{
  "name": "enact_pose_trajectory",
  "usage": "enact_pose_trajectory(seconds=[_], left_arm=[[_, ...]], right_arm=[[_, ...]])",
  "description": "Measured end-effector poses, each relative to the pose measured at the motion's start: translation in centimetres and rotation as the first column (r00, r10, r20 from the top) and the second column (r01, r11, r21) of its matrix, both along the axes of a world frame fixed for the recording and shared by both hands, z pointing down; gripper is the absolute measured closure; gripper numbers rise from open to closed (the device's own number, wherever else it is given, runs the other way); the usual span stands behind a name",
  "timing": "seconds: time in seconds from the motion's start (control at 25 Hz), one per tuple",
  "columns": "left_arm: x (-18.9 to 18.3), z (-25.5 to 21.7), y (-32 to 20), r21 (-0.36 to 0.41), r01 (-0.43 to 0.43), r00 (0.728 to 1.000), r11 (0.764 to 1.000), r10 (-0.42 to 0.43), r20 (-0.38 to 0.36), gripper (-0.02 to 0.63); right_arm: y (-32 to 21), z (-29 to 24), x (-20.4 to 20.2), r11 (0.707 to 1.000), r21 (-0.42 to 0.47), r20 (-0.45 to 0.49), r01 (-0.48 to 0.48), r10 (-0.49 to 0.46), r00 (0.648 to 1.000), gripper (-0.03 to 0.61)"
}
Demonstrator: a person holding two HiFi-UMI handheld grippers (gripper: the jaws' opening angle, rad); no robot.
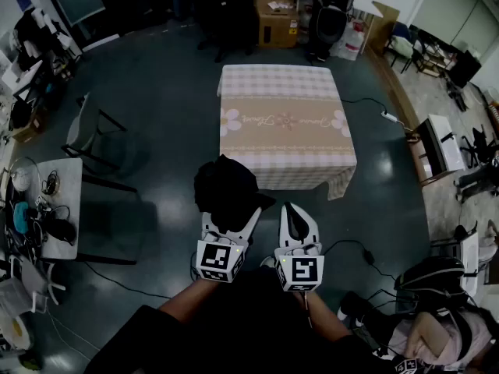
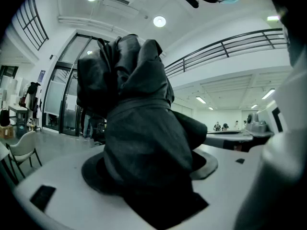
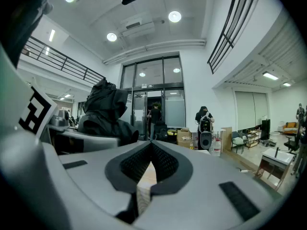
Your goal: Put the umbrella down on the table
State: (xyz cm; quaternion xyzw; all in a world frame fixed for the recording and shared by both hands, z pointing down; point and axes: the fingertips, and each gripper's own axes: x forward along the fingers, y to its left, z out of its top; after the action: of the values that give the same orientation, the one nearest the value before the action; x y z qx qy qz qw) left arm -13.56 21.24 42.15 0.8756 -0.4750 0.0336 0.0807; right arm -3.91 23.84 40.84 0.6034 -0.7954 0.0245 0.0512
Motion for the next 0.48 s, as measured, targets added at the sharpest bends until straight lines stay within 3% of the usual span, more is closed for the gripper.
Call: enact_pose_trajectory(seconds=[0.28, 0.48], left_arm=[[2.7, 0.7, 0.2, -0.036, 0.016, 1.0, 0.999, -0.017, -0.016, 0.255], [3.8, 0.8, 0.5, -0.033, 0.049, 0.999, 0.998, -0.049, -0.008, 0.255]], right_arm=[[0.4, 0.7, 3.2, 0.999, -0.021, 0.155, 0.039, -0.035, 0.987, 0.561], [0.9, 0.9, 6.0, 0.999, -0.015, 0.12, 0.041, -0.039, 0.992, 0.561]])
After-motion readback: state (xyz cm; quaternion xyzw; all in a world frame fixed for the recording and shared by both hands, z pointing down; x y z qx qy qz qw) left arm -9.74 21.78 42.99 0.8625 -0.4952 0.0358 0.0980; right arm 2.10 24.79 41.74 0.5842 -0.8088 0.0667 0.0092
